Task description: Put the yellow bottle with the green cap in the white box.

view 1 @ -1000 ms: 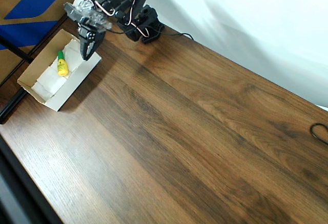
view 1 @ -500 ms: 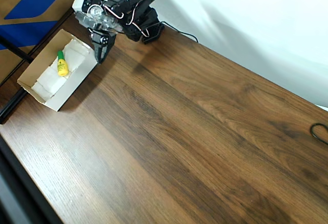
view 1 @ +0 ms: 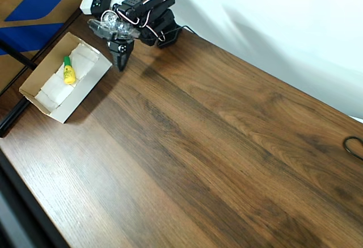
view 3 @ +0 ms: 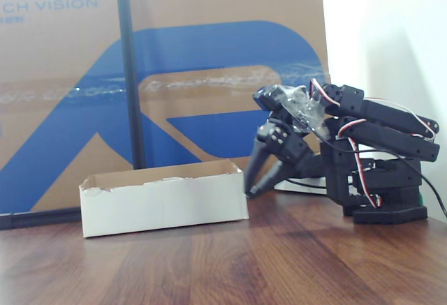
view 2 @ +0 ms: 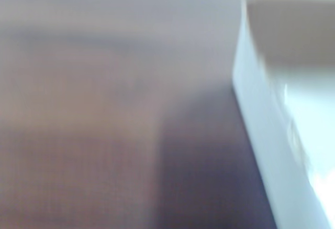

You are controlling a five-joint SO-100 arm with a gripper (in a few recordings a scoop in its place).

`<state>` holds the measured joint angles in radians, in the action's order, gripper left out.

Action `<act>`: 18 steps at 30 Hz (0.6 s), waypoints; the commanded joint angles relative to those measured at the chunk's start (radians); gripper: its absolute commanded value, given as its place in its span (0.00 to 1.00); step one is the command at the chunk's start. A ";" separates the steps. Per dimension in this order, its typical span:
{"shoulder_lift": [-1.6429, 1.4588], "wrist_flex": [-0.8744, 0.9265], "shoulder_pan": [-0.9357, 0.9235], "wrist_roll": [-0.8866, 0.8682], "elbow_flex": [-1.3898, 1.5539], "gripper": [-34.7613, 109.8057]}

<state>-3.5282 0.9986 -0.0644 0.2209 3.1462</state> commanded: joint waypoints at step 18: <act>-0.044 0.281 0.018 0.011 0.009 0.24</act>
<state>-3.5282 1.2625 -0.0337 0.2286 3.1462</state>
